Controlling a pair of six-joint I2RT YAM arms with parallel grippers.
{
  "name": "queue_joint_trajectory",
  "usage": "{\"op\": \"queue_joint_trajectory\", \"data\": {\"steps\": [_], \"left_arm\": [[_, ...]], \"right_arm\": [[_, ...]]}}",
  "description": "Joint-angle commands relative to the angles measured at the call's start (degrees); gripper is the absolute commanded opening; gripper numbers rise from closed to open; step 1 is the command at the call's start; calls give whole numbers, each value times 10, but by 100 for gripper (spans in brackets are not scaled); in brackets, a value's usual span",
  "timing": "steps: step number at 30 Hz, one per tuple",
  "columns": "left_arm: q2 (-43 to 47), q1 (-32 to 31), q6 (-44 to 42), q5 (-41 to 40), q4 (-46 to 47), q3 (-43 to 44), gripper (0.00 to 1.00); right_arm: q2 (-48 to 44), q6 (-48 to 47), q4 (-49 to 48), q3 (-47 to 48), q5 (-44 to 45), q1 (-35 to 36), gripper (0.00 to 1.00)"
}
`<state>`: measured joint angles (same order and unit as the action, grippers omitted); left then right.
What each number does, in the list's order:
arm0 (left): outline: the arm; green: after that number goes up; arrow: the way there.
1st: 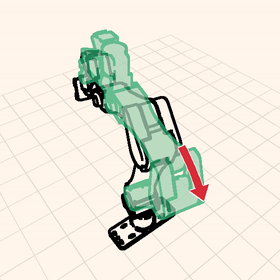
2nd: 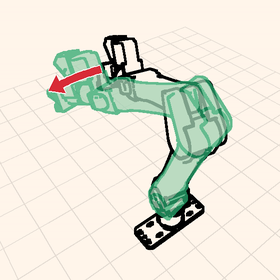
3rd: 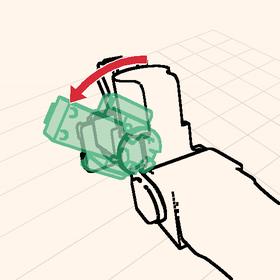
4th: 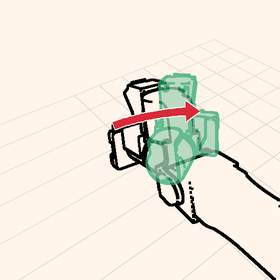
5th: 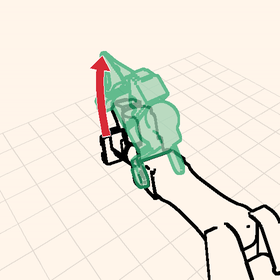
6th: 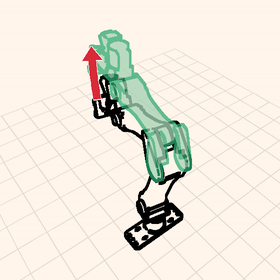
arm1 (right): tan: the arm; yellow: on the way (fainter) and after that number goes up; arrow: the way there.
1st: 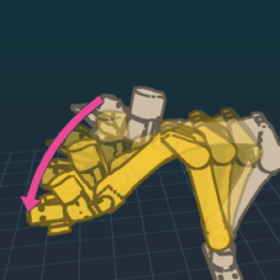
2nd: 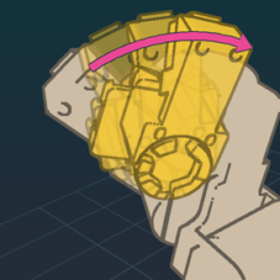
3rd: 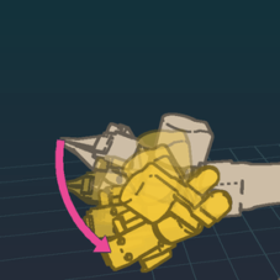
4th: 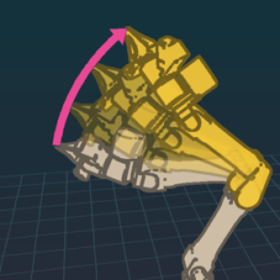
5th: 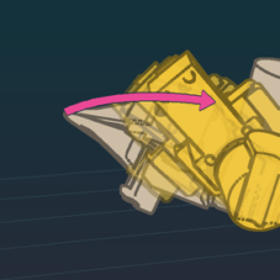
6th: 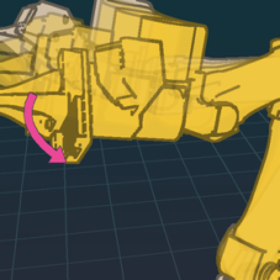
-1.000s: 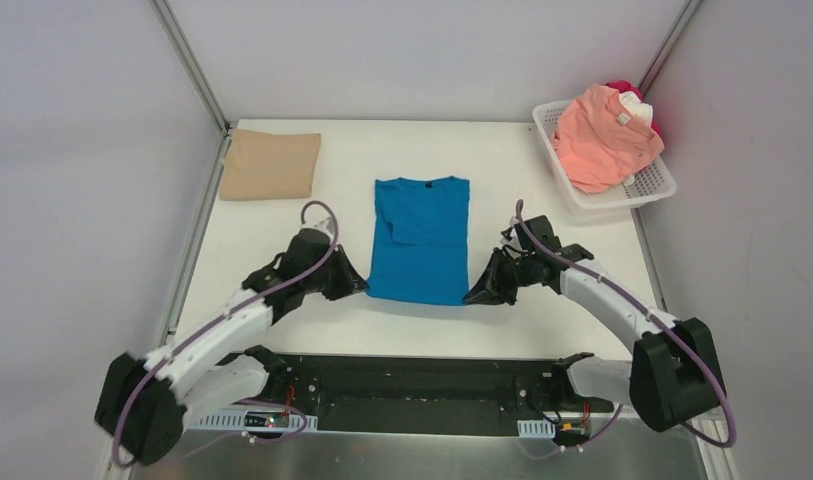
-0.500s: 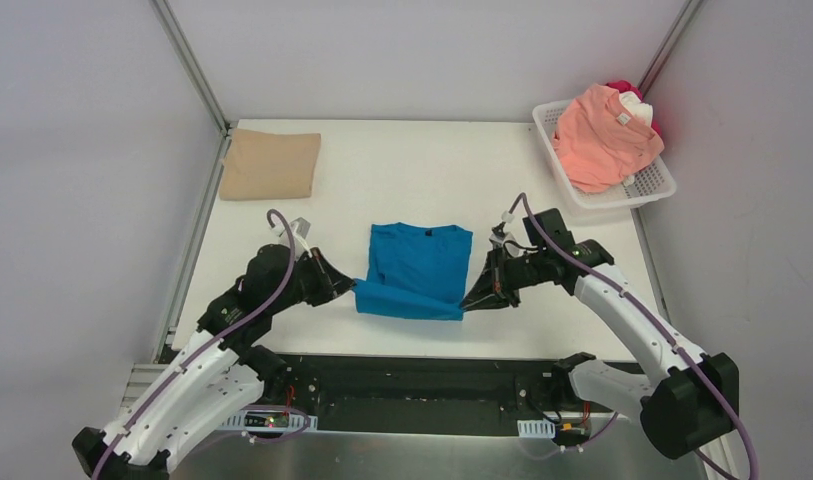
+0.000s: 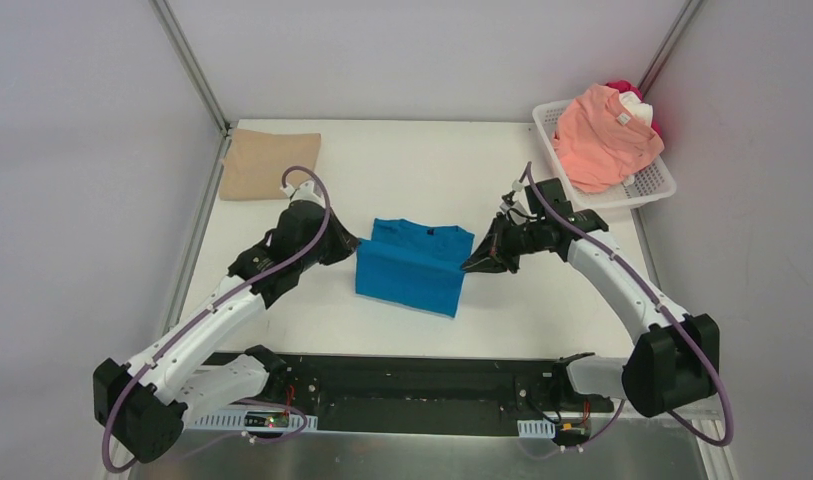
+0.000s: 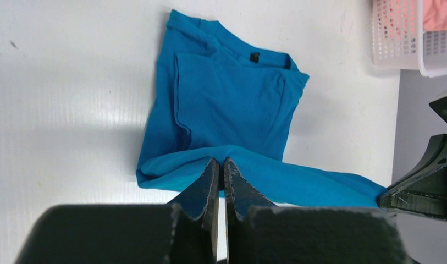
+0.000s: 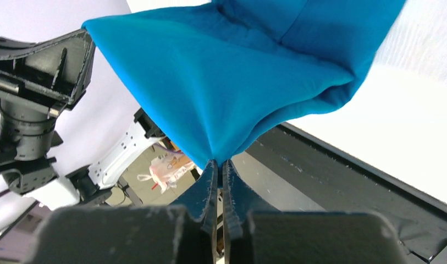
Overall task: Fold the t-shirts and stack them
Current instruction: Fold the long partially folded tshirt into a neat square
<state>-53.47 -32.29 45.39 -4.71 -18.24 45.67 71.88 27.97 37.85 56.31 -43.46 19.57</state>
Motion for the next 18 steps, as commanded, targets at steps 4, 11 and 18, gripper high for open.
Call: {"op": "queue_joint_trajectory", "data": {"steps": [4,11,18], "left_arm": [[-98,5,-59,-89,47,81,0],[-209,25,-79,-47,74,133,0],[-316,56,-80,11,85,189,0]], "right_arm": [[58,-7,2,55,32,-31,0],[98,-1,-24,67,72,-51,0],[164,9,-64,77,90,-66,0]]}}
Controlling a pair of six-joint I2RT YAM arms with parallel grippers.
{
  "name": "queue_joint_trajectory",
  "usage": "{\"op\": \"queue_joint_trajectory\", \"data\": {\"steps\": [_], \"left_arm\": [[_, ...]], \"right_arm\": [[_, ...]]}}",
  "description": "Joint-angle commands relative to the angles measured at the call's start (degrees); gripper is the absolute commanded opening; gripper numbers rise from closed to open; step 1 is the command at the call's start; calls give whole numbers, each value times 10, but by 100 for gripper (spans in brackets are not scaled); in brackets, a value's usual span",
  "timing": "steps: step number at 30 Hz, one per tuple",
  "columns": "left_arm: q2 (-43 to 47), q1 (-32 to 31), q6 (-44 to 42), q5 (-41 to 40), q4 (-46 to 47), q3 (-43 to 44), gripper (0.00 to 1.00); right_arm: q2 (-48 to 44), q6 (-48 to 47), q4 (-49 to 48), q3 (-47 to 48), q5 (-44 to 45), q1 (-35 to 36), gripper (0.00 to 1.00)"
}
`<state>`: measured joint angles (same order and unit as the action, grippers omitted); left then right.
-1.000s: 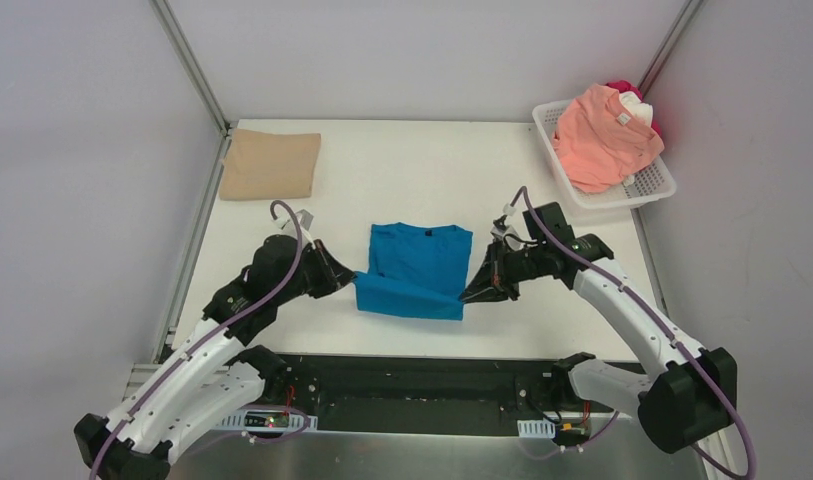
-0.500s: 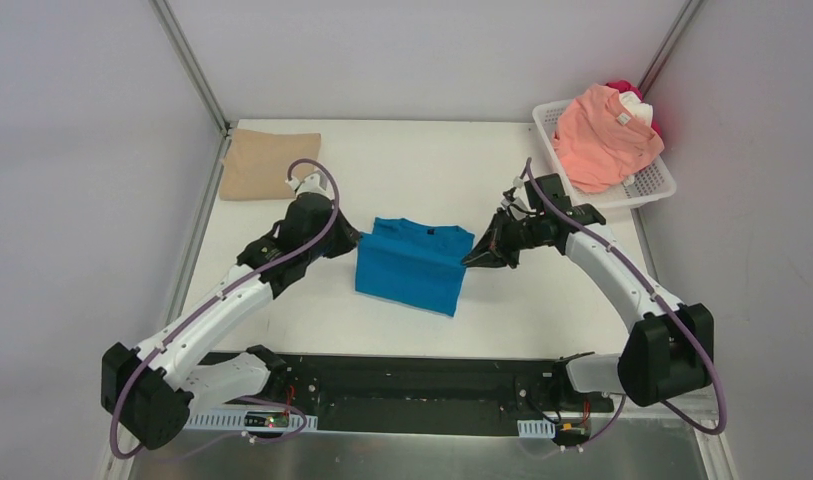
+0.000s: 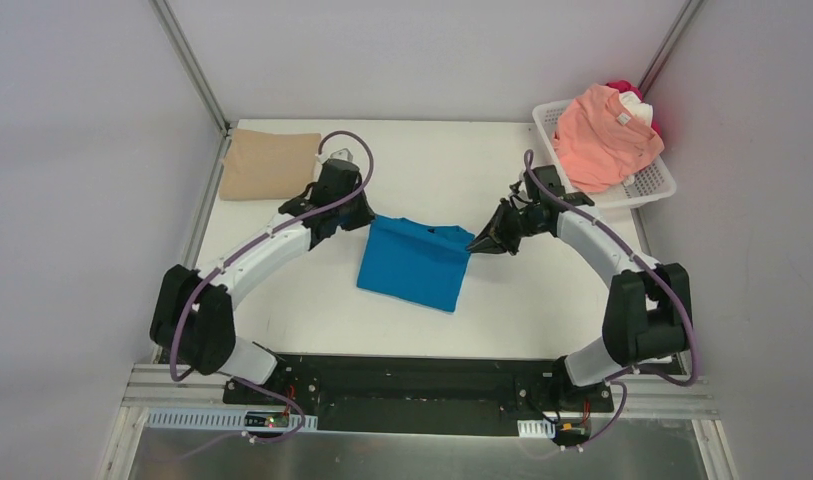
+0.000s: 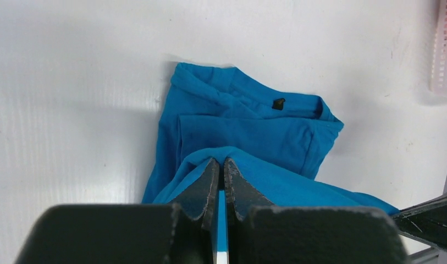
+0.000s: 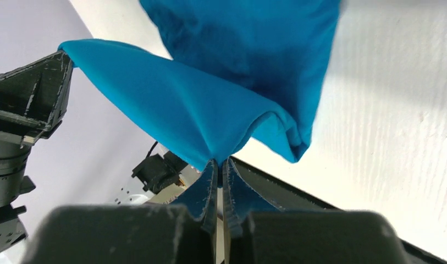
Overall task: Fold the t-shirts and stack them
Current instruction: Fold the long partially folded tshirt into a neat square
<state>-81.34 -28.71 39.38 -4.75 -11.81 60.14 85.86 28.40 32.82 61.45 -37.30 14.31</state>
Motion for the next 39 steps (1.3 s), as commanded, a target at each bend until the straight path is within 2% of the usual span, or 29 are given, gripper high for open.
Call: {"op": "queue_joint_trajectory", "data": {"steps": [1,11,13,15,16,17,18,19,20,22,23,24,25,29,33,36,39], "left_arm": [[-53,23,-20,18,21,52,0],[-163,56,-18,81,21,103,0],[-181,62,-14,90,21,112,1],[-203,67,-14,96,21,121,14],[-211,71,-12,98,21,125,25],[-220,74,-10,101,22,129,33],[-226,78,-8,107,22,134,40],[-229,82,-7,111,21,139,53],[-228,85,-9,118,21,142,66],[-212,88,-20,128,21,142,92],[-200,88,-25,131,21,137,98],[-184,88,-32,136,21,131,99],[-169,88,-34,141,21,123,99],[-131,87,-62,197,20,87,99],[-119,87,-108,269,0,49,99],[-108,88,-117,267,-7,17,99],[-107,88,-134,253,-10,-2,99]], "right_arm": [[31,5,-18,24,31,-16,0],[123,16,-73,42,39,-36,0],[142,19,-86,50,48,-39,3],[160,17,-107,55,56,-41,14],[169,15,-123,55,64,-43,23],[177,14,-137,55,71,-46,38],[183,19,-152,55,79,-48,44],[186,24,-165,55,84,-52,50],[184,26,-174,56,87,-52,62],[166,22,-177,57,92,-52,79],[148,21,-177,52,101,-52,92],[129,20,-180,43,112,-52,98],[98,19,-184,31,122,-53,99],[10,27,-199,-33,135,-52,99],[-68,43,-245,-103,78,-51,99],[-107,61,-285,-142,21,-45,99],[-130,66,-287,-162,12,-36,99]]}}
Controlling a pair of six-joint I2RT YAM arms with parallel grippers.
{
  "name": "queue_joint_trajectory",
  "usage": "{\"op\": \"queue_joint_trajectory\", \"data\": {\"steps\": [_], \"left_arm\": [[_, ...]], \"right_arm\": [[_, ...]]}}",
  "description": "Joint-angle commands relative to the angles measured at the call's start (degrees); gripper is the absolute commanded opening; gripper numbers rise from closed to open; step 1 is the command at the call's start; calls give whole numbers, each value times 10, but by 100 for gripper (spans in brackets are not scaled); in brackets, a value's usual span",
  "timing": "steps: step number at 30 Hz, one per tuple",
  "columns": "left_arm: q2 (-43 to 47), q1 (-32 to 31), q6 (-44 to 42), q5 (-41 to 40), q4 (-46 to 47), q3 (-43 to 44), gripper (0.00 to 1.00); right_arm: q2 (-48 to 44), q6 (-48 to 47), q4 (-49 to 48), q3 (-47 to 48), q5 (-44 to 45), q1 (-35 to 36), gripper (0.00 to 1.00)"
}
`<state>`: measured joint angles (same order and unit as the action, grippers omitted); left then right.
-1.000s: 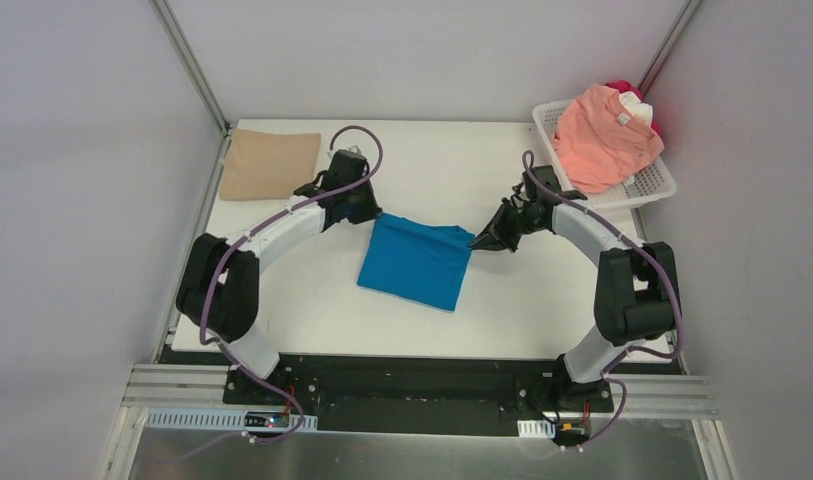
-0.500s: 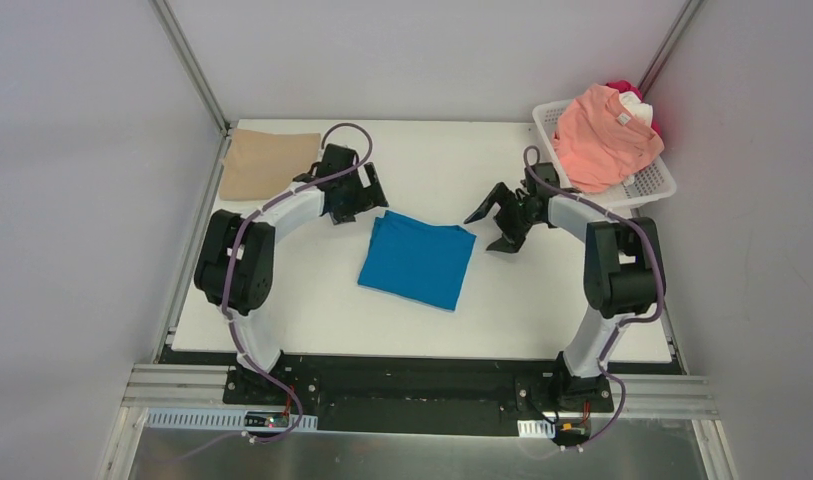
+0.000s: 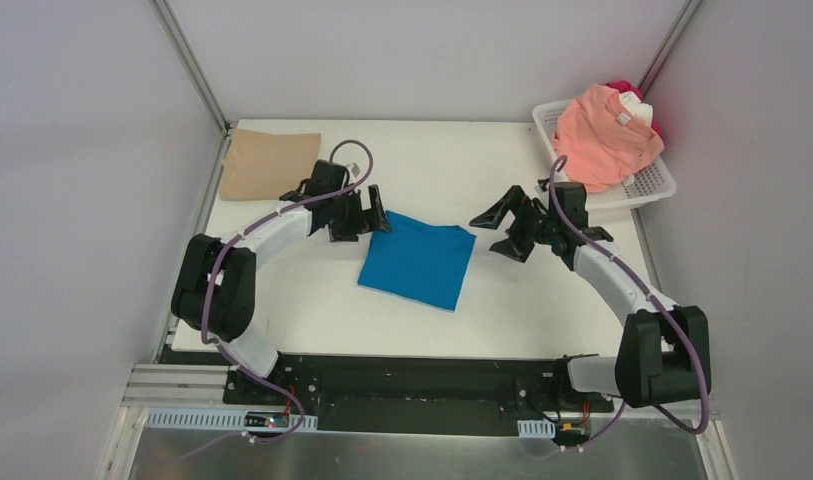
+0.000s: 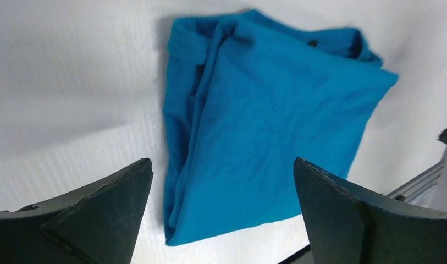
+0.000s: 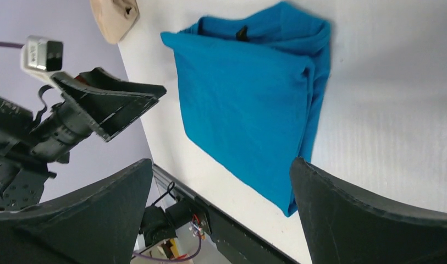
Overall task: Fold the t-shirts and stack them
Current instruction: Put the neatly folded tshirt into the corner of the board with the left arm
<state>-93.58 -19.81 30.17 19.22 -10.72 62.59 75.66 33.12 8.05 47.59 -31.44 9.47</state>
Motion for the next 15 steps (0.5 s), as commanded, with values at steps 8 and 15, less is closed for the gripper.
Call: {"op": "queue_joint_trajectory", "data": {"steps": [8,15], "left_arm": [[-62,-2,-68,26,-35,-8,98],[-107,-23,-72,-7,-39,-2,84]], "right_arm": [[-89,21,-23,-71,-30,20,99],[-142,-2,34,-76,45,20,99]]}}
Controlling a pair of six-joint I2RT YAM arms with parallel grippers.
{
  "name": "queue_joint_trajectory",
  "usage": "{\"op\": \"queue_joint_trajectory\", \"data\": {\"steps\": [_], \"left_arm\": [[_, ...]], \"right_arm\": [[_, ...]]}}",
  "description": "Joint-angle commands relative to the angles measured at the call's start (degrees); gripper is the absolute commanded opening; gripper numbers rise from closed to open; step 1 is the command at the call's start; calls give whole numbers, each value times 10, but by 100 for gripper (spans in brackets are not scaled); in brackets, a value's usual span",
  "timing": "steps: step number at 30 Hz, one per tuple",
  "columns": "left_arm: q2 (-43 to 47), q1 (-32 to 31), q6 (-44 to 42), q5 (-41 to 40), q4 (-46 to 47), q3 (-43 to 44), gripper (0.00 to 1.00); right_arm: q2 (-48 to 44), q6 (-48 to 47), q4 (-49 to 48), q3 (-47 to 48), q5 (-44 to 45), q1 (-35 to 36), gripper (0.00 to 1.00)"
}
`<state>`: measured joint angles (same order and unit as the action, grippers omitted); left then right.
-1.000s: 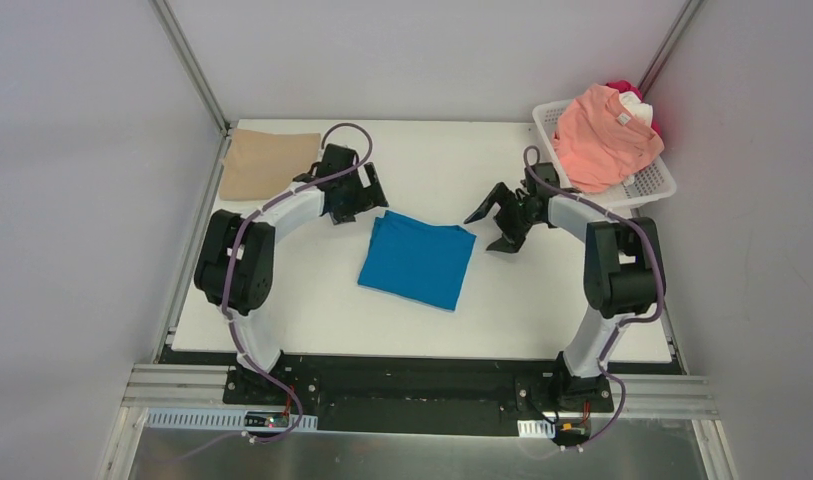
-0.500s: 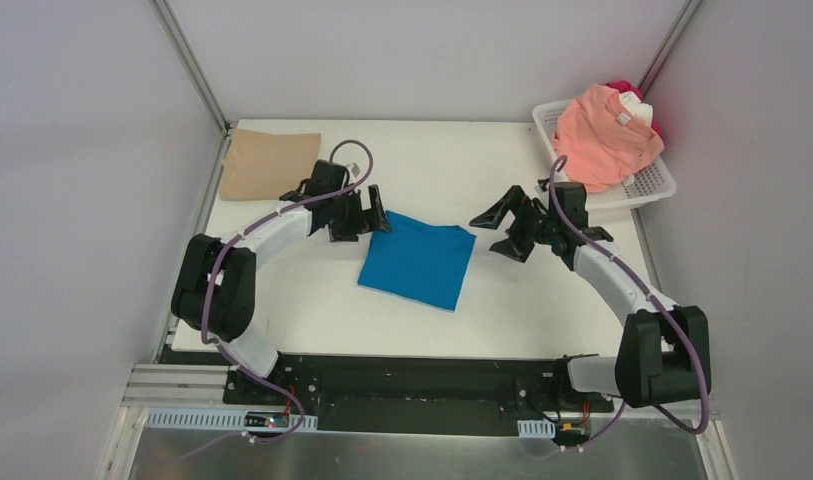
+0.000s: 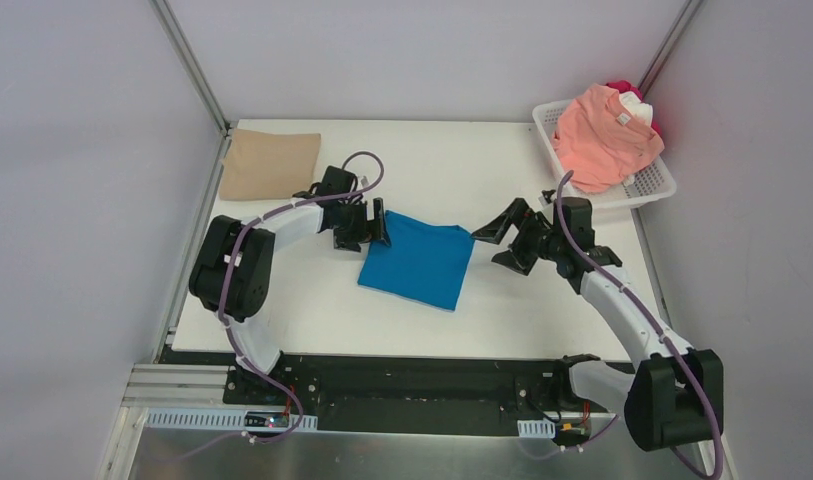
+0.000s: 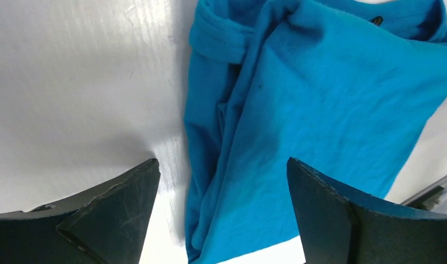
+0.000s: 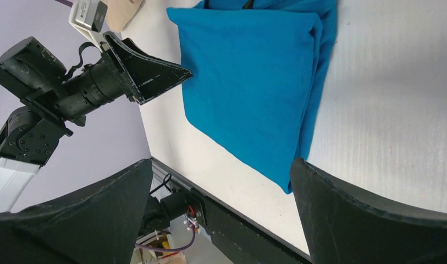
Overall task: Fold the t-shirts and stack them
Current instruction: Put the neatly folded tshirt into the corner of the board with the left arm
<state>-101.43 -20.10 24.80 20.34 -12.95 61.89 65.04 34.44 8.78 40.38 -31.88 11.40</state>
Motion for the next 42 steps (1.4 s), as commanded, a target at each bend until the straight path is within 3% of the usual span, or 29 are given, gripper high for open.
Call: {"op": "queue_joint_trajectory", "data": {"steps": [1,11,15,17,22,28,42], "left_arm": [[-38,-26,-17,-27,-17,5,80],[-80,-85,15,-147,-37,19,43],[-107,-117,15,-242,-70,46,19],[-120,-119,22,-271,-87,58,1],[-95,-119,22,-359,-111,85,0],[-99,-109,-39,-474,-127,187,0],[-230,-24,-306,-589,-125,478,0]], "right_arm": [[-43,-17,33,-4,60,1,99],[-119,-41,64,-18,157,-7,99],[-156,-49,72,-26,199,-10,99],[-179,-55,72,-32,214,-11,99],[-228,-69,72,-53,250,-10,99],[-248,-71,73,-71,305,-11,99],[-240,-90,62,-80,355,-11,99]]}}
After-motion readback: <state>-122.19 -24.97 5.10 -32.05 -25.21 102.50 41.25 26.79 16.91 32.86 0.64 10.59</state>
